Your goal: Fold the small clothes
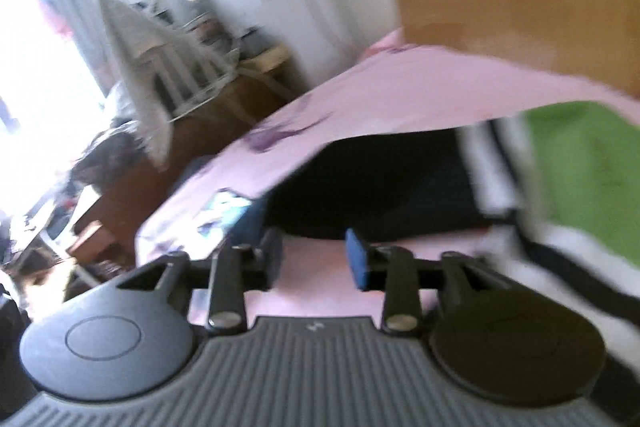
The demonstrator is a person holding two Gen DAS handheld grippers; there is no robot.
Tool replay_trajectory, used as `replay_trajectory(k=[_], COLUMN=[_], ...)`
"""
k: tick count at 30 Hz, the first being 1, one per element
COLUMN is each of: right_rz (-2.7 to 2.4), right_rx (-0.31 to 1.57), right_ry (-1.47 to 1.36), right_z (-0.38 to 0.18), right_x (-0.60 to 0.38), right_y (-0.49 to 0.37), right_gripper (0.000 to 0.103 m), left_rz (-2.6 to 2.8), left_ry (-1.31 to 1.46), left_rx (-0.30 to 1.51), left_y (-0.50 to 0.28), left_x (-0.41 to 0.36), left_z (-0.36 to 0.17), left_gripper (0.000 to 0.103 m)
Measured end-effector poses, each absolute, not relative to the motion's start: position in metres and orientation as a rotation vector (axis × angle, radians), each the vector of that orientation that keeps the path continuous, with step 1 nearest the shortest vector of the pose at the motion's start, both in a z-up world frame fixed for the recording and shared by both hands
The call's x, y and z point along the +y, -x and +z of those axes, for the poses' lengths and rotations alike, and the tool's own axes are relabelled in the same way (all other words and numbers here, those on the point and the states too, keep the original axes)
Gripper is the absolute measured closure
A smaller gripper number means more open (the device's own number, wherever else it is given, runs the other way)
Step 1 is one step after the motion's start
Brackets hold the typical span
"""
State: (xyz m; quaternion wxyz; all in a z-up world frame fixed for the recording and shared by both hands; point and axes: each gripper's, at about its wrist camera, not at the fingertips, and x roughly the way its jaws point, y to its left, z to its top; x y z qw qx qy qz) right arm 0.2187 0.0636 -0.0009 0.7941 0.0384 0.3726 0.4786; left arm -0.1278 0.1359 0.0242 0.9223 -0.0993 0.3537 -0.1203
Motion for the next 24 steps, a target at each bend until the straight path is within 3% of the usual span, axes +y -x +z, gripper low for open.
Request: replay_trajectory(k=[2, 5, 6, 11, 18, 22, 24], right_rz=[1.062, 1.082, 1.08, 1.107, 0.826, 0.596, 0.516], right_rx=[0.846, 0.912, 0.938, 0.846, 0.707, 0.745, 0.779], right_ry=[-0.101, -0.087, -0.069, 0.025, 0.252, 0.347, 0.356], right_z=[-0.011, -0.031, -0.035, 0.007, 0.1, 0.094, 0.08], right_x=[0.087, 0.126, 0.136, 0.101, -0.055, -0.134, -0.162], right_y=[-0.221, -0.223, -0.223, -0.223, -0.243, -0.263, -0.276], right_gripper=[0.059, 0.064, 0.092, 0.094, 0.094, 0.094, 0.094], left_rz=[-0.244, -0.228, -0.217, -0.179, -0.148, -0.157, -0.185], left_ry=[0.224, 0.246, 0.248, 0.222, 0.165, 0.161, 0.155], left_rx=[0.703, 0.682, 0.683, 0.673, 0.598, 0.555, 0.553], left_y=[0.134, 0.14, 0.141, 0.141, 0.102, 0.047, 0.007], left_x=[0.142, 0.149, 0.151, 0.157, 0.165, 0.164, 0.156], left_z=[0.028, 0.031, 0.032, 0.04, 0.065, 0.083, 0.087], left_gripper=[0.068, 0.063, 0.063, 0.06, 0.049, 0.026, 0.021])
